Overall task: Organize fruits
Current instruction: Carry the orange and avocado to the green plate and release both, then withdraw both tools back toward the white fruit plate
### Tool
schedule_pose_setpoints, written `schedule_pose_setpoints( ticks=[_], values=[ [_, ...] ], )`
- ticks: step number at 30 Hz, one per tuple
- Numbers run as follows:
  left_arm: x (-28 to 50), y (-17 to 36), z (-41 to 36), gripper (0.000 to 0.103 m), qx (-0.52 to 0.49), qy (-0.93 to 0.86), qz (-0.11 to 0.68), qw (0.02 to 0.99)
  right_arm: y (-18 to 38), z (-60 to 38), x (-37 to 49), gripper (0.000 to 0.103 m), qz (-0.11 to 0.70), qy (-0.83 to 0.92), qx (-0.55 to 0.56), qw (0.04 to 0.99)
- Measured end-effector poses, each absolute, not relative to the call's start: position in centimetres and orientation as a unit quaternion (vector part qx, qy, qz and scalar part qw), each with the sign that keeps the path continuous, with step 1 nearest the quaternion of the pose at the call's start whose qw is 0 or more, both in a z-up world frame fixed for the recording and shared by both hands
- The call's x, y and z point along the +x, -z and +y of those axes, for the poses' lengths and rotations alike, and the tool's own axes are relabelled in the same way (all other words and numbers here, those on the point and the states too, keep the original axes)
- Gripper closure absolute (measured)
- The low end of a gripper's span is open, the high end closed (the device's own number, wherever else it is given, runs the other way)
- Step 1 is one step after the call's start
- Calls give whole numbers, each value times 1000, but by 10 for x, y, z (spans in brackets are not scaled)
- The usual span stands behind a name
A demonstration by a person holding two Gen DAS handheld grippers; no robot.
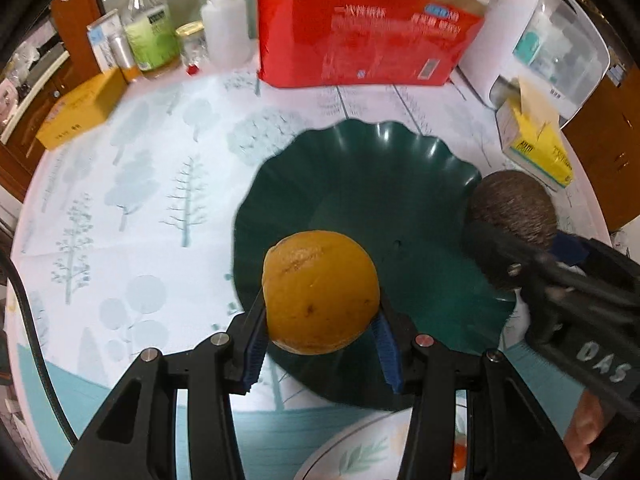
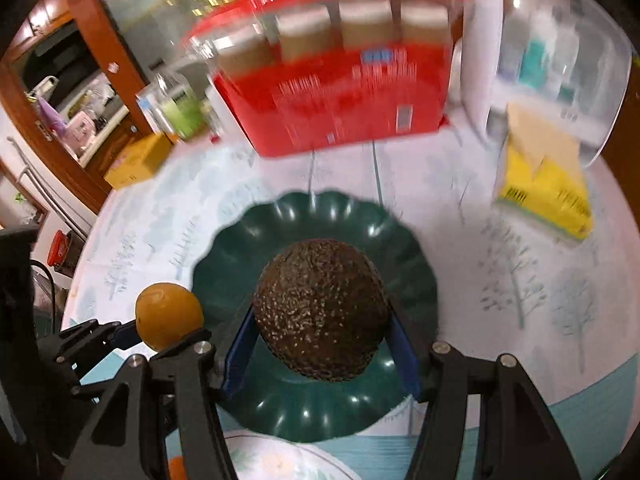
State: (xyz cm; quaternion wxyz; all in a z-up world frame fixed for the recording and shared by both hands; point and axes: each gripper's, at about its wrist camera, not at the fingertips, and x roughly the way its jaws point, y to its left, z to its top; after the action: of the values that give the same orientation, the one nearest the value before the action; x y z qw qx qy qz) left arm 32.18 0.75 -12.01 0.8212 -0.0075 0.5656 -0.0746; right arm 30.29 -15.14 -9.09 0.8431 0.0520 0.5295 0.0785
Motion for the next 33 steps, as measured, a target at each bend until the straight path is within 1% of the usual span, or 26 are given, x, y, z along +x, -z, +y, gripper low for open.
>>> schedule_pose_setpoints(
  ticks=[5, 7, 8, 10, 12, 14, 24, 33],
  values=[
    [327, 143, -2, 57, 6, 78, 569, 818, 121, -146, 314, 41, 557, -72, 37, 827],
    [327, 150, -4, 53, 12, 77, 570, 818, 129, -143, 317, 41, 561, -66, 25, 825],
    [327, 150, -5, 49, 16, 78, 565, 821, 131, -143, 318, 40, 561, -66, 23, 825],
    [325, 146, -4, 24, 21, 75, 553, 830, 133, -145, 319, 40, 557, -64, 26, 827],
    [323, 142, -4, 17, 23, 69, 537, 840, 128, -146, 319, 39, 537, -65, 31, 841],
    [323, 139, -5, 17, 23, 72, 538, 840, 122, -144, 321, 38, 525, -70, 19, 848],
    [313, 119, -2, 17, 22, 66, 516, 854, 93, -124, 310, 38, 461, -103, -55, 880],
    [289, 83, 4, 17, 21, 65, 495, 866, 62, -114, 296, 38, 448, -120, -64, 884]
  ],
)
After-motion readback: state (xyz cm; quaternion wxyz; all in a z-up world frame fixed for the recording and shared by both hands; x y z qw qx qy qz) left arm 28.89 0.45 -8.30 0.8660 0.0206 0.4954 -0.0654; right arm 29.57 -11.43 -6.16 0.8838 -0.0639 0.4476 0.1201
